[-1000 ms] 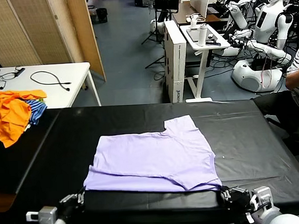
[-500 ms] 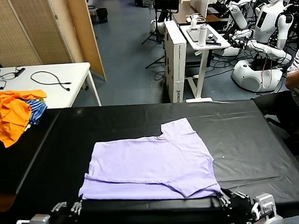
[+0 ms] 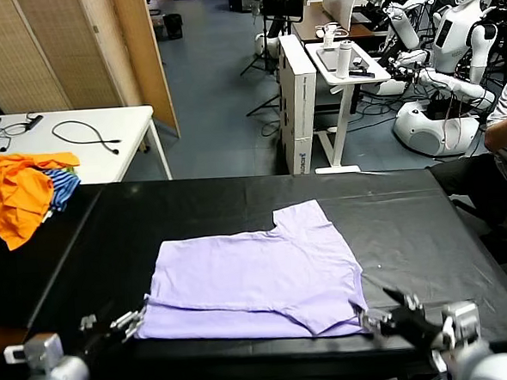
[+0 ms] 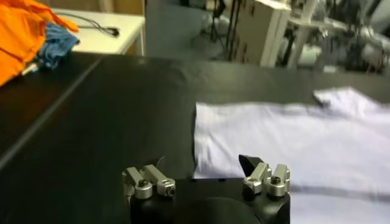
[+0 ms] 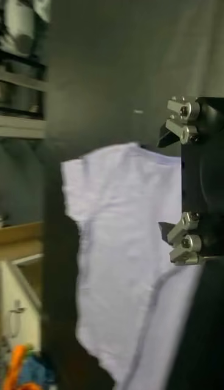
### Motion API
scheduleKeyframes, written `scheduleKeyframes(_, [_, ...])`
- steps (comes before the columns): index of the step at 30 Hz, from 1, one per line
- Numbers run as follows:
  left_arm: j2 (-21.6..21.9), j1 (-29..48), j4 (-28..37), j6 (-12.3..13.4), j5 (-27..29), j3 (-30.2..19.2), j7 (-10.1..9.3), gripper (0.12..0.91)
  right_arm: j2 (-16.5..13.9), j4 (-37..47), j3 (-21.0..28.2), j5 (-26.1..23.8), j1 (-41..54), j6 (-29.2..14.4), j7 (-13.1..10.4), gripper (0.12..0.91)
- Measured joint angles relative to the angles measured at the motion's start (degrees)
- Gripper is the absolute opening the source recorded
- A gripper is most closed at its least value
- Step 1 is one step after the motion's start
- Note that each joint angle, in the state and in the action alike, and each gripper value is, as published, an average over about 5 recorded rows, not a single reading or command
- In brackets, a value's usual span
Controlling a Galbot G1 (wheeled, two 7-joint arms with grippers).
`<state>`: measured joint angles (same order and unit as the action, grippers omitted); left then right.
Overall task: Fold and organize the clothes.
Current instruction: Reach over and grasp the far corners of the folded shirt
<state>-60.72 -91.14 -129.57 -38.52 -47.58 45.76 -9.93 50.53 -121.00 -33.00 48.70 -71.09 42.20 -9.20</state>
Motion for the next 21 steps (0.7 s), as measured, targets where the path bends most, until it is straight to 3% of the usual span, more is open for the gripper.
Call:
scheduleKeyframes(12, [5.7, 20.8, 15.7, -1.7, -3.6, -9.2, -0.11, 0.907, 1.8, 16.9, 15.3, -1.5, 20.6, 0.0, 0.0, 0.907])
scheduleKeyframes(21, [6.8, 32.7, 28.1, -2.9, -2.9, -18.1, 0.35, 0.907, 4.3, 26.4, 22.9, -3.0, 28.9, 0.0, 0.8, 0.907])
